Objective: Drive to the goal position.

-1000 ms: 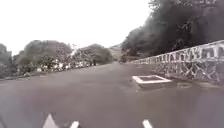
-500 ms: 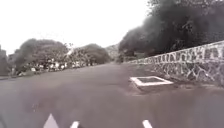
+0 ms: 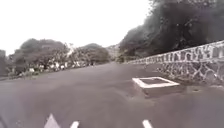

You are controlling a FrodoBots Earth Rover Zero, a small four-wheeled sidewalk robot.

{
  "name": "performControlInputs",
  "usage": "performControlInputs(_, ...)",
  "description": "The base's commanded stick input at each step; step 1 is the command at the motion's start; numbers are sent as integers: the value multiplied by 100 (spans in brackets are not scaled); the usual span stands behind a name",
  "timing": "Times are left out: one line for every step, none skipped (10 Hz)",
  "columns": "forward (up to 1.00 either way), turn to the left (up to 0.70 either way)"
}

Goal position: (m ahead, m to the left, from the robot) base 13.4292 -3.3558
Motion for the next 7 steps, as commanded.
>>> performControlInputs(50,0)
performControlInputs(50,0)
performControlInputs(50,0)
performControlInputs(50,0)
performControlInputs(50,0)
performControlInputs(50,0)
performControlInputs(50,0)
